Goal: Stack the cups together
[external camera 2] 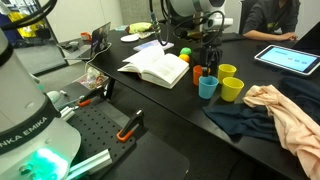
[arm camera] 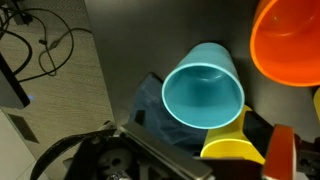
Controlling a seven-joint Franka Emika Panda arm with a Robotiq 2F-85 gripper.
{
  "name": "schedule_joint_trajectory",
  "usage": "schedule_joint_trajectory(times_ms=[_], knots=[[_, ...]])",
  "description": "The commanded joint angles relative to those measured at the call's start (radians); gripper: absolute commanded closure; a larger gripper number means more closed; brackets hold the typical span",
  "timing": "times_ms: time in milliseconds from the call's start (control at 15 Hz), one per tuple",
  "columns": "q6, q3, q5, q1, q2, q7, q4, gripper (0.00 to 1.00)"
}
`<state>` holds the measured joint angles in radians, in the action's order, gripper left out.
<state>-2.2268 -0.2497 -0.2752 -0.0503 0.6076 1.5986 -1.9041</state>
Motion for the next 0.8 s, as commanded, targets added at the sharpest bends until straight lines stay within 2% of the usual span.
schedule_joint_trajectory(times_ms=[0,667,733], knots=[[-0.008,-0.020,-0.016,0.001,0.038,0.020,0.064,0.00],[-0.023,-0.006,0.025,0.012,0.152,-0.004,0.160,0.00],[-0.022,-0.006,0.027,0.011,0.160,-0.004,0.167,0.18]])
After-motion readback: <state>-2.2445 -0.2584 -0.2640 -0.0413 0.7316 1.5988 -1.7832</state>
